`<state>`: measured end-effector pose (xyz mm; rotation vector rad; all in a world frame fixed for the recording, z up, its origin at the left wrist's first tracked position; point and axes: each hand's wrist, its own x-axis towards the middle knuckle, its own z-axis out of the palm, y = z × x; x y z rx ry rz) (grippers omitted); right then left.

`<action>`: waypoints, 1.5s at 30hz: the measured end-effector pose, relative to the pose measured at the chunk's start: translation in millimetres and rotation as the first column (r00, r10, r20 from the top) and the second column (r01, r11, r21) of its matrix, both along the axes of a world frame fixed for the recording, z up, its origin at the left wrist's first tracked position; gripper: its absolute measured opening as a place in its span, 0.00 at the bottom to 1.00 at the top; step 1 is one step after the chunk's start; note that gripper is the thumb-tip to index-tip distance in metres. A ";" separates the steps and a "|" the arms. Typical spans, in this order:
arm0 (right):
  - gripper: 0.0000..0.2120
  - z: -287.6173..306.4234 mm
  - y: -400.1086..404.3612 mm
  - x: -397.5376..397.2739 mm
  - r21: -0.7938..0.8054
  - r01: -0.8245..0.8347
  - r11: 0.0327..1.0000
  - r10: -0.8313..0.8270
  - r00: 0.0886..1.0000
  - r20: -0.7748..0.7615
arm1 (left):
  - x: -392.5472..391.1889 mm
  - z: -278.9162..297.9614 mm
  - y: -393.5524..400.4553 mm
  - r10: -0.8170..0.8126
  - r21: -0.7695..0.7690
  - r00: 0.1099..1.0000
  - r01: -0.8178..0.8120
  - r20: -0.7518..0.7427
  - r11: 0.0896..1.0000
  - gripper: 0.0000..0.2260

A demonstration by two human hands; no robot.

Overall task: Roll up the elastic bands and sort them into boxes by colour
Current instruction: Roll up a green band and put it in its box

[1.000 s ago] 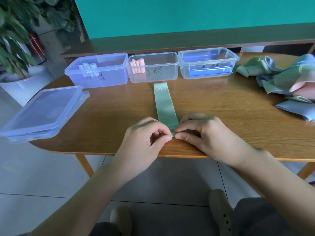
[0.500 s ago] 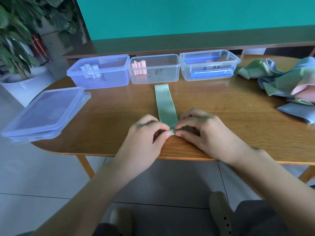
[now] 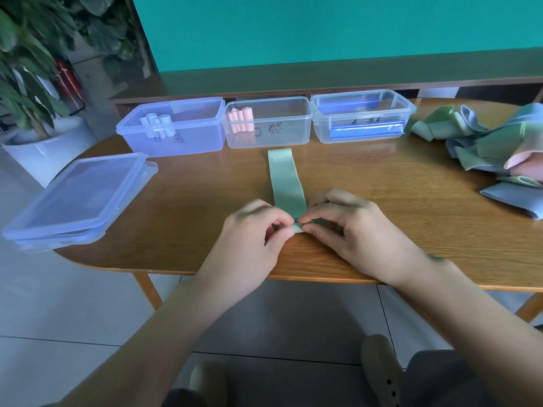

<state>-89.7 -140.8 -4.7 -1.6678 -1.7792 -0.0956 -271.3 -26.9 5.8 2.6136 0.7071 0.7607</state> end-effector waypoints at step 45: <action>0.09 -0.6 30.4 7.3 -0.040 0.137 0.990 -0.138 0.990 -0.016 | 20.6 -1.5 27.2 0.054 0.008 0.994 -0.055 0.095 0.998 0.07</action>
